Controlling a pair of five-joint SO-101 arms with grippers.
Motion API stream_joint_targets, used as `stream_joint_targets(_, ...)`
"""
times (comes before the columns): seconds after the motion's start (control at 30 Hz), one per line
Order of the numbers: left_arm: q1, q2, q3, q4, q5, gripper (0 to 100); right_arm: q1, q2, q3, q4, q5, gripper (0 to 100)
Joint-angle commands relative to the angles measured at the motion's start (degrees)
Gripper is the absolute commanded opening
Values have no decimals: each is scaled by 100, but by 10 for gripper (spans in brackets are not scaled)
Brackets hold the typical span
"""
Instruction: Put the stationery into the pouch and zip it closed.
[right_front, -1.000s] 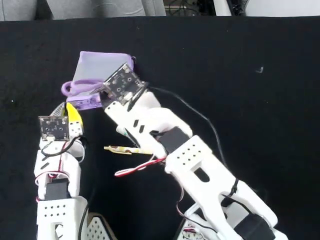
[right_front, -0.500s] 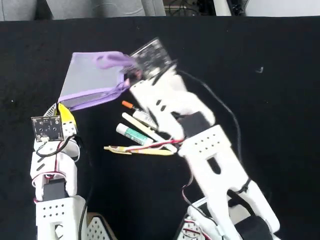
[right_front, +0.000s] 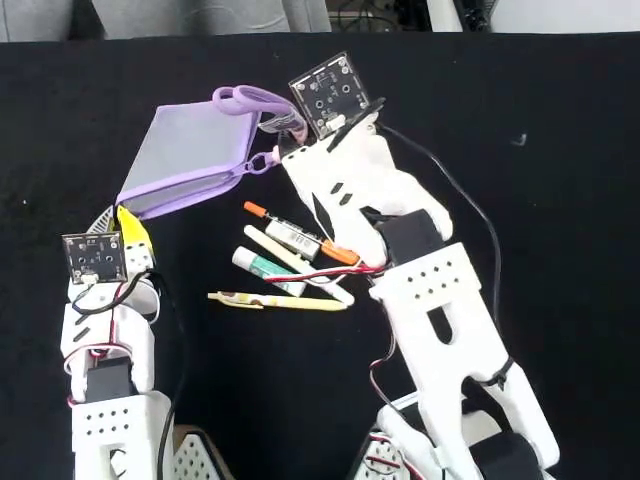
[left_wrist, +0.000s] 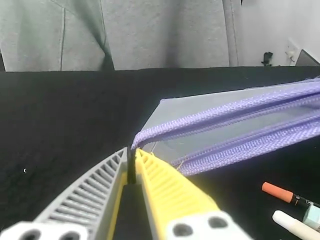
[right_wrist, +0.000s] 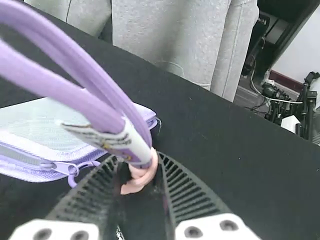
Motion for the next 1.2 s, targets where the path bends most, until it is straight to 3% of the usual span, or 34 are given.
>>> stream_joint_targets(0.0, 101, 53, 136, 0, -9, 79, 246, -22, -418, 53, -26, 11)
stream_joint_targets(0.1, 242, 53, 136, 97, 0, 211, 246, -22, -418, 62, -26, 11)
stream_joint_targets(0.17, 286, 62, 136, 97, 0, 248, 246, -22, -418, 62, -26, 11)
stream_joint_targets(0.73, 716, 290, 136, -308, -9, 250, 237, -22, -418, 70, -35, 11)
stream_joint_targets(0.9, 716, 1257, -66, -932, -9, 250, 237, -31, -418, 70, -35, 11)
stream_joint_targets(1.17, 1015, 3508, -1305, -993, 202, 245, 237, -31, -418, 70, -35, 11)
